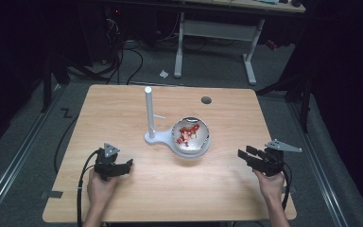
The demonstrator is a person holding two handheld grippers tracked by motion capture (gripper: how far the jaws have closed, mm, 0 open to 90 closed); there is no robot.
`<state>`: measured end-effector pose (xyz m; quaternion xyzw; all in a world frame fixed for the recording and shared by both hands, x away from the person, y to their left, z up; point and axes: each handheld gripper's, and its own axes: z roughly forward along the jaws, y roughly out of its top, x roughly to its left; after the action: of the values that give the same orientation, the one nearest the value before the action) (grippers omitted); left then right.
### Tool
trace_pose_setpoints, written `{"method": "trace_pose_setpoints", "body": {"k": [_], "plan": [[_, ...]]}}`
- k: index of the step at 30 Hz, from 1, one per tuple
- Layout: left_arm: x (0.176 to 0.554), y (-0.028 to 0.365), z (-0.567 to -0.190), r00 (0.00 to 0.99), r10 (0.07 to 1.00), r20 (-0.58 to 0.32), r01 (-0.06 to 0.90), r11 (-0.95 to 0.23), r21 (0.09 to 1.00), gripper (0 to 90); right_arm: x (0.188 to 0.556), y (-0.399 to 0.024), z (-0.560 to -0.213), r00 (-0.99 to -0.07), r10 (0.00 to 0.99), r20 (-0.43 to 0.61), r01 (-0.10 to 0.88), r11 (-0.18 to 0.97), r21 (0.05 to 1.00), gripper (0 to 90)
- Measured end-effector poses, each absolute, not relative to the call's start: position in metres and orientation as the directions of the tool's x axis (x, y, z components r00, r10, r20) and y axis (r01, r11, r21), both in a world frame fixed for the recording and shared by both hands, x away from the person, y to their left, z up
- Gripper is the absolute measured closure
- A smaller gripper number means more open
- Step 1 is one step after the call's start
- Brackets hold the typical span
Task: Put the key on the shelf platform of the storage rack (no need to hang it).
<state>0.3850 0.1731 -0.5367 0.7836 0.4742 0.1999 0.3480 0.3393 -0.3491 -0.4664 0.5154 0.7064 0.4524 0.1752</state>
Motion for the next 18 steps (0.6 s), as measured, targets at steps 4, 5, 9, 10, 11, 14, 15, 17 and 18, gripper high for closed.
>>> {"method": "trace_pose_setpoints", "body": {"k": [4,5,9,10,11,14,15,17,18], "plan": [[0.385,0.173,-0.537,0.470,0.882,-0.017,0.604,-0.308,0.735,21.4,0.340,-0.348,-0.474,-0.403,0.887,0.227,0.580,0.055,0.813,50.2],[0.385,0.173,-0.537,0.469,0.883,-0.017,0.603,-0.307,0.736,21.4,0.339,-0.347,-0.476,-0.398,0.887,0.235,0.587,0.050,0.808,50.2],[0.385,0.173,-0.537,0.470,0.882,-0.017,0.604,-0.307,0.735,21.4,0.340,-0.345,-0.483,-0.398,0.890,0.225,0.589,0.059,0.806,50.2],[0.385,0.173,-0.537,0.470,0.882,-0.017,0.604,-0.308,0.735,21.4,0.340,-0.344,-0.484,-0.392,0.892,0.226,0.593,0.057,0.803,50.2],[0.385,0.173,-0.537,0.470,0.882,-0.017,0.604,-0.308,0.735,21.4,0.340,-0.343,-0.486,-0.389,0.893,0.224,0.596,0.059,0.801,50.5],[0.385,0.173,-0.537,0.469,0.883,-0.016,0.603,-0.307,0.736,21.4,0.342,-0.340,-0.491,-0.380,0.904,0.198,0.605,0.081,0.792,50.4],[0.385,0.173,-0.537,0.470,0.882,-0.017,0.604,-0.308,0.735,21.4,0.342,-0.339,-0.493,-0.377,0.906,0.192,0.611,0.087,0.787,50.4],[0.385,0.173,-0.537,0.469,0.883,-0.017,0.603,-0.307,0.736,21.4,0.343,-0.336,-0.497,-0.372,0.909,0.188,0.619,0.092,0.780,50.2],[0.385,0.173,-0.537,0.469,0.883,-0.017,0.603,-0.307,0.736,21.4,0.343,-0.336,-0.499,-0.376,0.908,0.182,0.616,0.099,0.781,50.1]]}}
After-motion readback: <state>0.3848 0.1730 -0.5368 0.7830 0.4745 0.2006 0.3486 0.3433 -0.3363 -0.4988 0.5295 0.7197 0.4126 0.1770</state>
